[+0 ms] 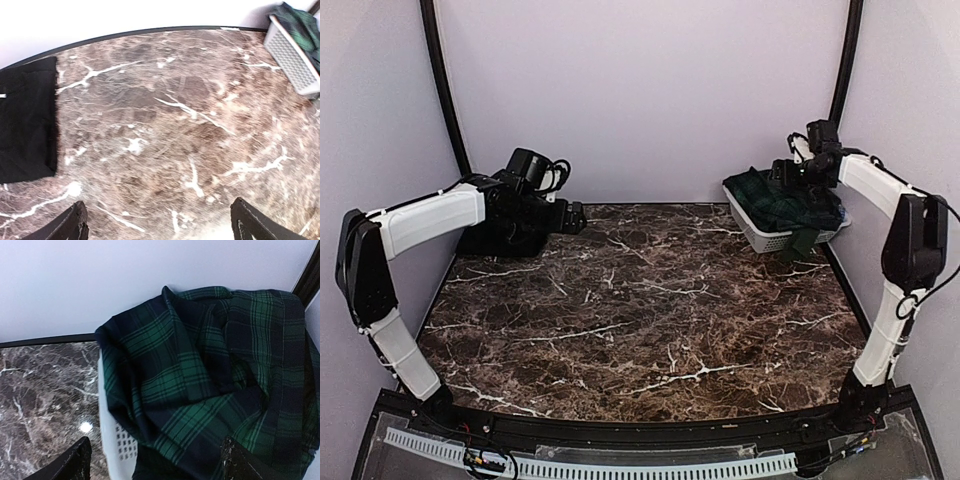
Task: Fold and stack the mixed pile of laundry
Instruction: Pick up the crumpled skirt from the bin.
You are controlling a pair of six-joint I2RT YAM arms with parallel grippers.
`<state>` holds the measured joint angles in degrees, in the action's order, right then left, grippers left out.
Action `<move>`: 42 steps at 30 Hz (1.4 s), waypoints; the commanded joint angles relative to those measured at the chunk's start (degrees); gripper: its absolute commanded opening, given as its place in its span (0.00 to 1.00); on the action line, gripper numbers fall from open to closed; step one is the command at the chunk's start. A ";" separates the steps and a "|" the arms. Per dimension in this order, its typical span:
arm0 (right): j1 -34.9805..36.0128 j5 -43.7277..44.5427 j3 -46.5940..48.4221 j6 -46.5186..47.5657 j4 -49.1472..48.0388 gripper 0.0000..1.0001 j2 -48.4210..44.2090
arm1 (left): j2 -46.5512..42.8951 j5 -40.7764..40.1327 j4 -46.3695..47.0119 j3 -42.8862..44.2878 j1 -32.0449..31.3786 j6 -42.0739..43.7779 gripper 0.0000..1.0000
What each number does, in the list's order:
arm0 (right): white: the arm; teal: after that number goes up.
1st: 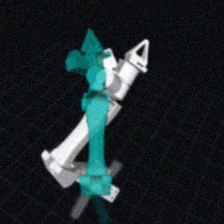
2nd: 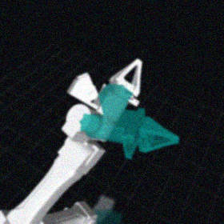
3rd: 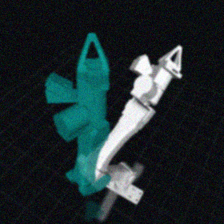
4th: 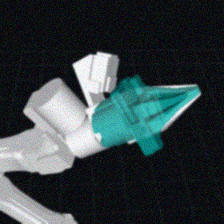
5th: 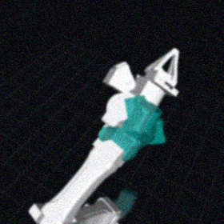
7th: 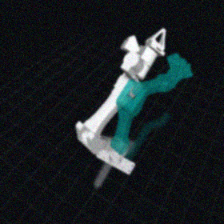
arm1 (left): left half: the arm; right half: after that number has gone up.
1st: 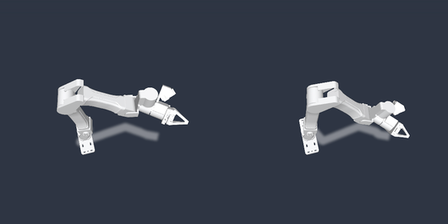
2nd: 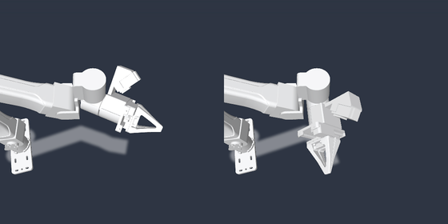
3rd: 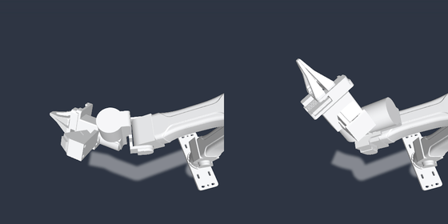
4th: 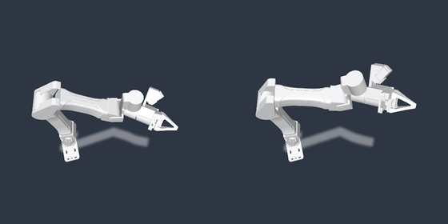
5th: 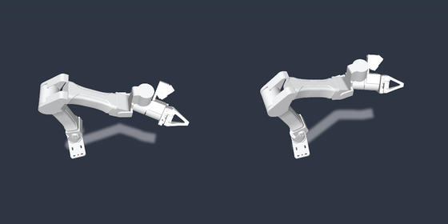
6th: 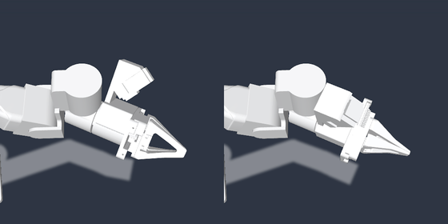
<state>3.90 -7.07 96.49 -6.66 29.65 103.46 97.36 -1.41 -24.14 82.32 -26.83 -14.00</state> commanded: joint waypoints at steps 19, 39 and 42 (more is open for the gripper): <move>-0.23 21.28 27.72 6.12 8.39 0.24 30.46 | -8.00 -0.49 3.86 -5.05 -1.19 -0.97 0.99; 3.88 -9.46 23.64 0.42 6.02 0.00 1.98 | -11.78 0.95 5.83 -6.43 -1.13 -3.99 0.99; 7.56 -12.60 27.52 0.46 7.75 0.00 -0.92 | -12.36 1.19 6.45 -6.76 -1.10 -4.77 0.99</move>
<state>5.98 -9.93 119.28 -4.95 37.63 107.00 87.70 -0.86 -19.38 76.77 -27.90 -17.37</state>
